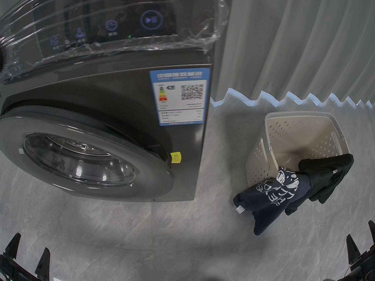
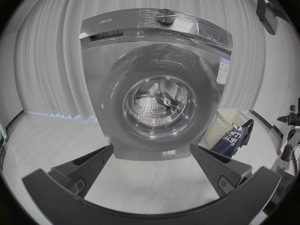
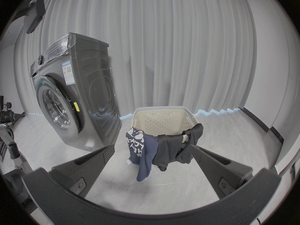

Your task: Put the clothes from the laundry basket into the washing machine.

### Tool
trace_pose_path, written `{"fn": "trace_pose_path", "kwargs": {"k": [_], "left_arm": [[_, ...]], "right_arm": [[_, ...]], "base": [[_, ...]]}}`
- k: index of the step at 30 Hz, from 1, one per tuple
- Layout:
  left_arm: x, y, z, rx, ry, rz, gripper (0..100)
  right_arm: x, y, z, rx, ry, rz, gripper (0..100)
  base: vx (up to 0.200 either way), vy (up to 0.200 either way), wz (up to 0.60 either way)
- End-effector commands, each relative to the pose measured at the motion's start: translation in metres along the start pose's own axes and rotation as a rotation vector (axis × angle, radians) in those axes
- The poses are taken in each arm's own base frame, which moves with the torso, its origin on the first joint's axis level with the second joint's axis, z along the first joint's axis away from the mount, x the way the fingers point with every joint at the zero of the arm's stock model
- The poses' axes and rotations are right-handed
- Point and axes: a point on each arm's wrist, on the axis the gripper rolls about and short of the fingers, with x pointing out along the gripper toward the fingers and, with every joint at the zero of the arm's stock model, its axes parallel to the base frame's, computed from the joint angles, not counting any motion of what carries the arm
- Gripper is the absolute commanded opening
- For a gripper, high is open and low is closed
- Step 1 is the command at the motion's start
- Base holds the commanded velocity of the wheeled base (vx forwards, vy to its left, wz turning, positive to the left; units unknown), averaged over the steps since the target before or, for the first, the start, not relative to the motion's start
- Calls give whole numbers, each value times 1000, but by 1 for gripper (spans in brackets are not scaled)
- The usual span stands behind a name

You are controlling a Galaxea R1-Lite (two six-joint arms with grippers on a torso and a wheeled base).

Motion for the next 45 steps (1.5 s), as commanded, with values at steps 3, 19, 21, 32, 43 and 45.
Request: {"fn": "trace_pose_path", "kwargs": {"k": [3, 19, 21, 32, 43, 45], "left_arm": [[0, 0, -5, 2, 2, -3, 100], [0, 0, -5, -1, 2, -3, 100], [0, 0, -5, -1, 2, -3, 100], [0, 0, -5, 0, 2, -1, 100], [0, 0, -5, 0, 2, -1, 100], [0, 0, -5, 0, 2, -1, 100]], "right_arm": [[0, 0, -5, -1, 0, 0, 100], [0, 0, -5, -1, 0, 0, 100], [0, 0, -5, -1, 0, 0, 100], [0, 0, -5, -1, 0, 0, 100], [0, 0, -5, -1, 0, 0, 100], [0, 0, -5, -1, 0, 0, 100]], "base": [[0, 0, 0], [0, 100, 0], [0, 200, 0], [0, 200, 0], [0, 200, 0], [0, 200, 0]]}}
